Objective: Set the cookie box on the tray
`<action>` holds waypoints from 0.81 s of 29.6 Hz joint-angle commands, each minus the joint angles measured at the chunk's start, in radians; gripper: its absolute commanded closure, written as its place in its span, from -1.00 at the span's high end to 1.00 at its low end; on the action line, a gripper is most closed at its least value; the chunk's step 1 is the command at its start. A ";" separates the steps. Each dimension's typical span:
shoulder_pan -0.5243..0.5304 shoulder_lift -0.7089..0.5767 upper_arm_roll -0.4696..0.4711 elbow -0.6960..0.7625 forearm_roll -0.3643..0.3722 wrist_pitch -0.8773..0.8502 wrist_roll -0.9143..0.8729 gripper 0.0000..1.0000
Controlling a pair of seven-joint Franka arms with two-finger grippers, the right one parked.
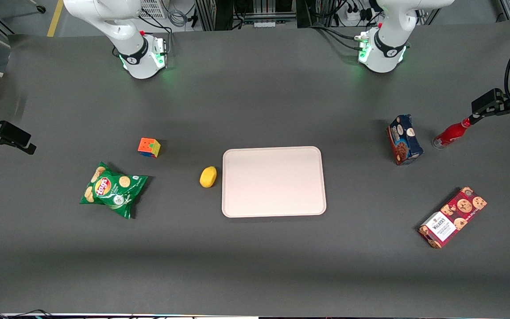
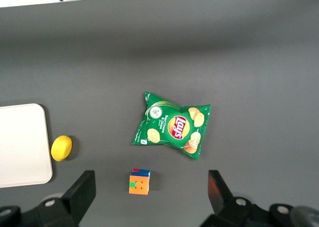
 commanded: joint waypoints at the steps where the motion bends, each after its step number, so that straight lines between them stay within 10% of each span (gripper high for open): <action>1: -0.008 -0.014 0.011 0.010 0.008 -0.039 -0.028 1.00; 24: -0.009 -0.028 -0.009 0.004 0.096 -0.042 -0.105 1.00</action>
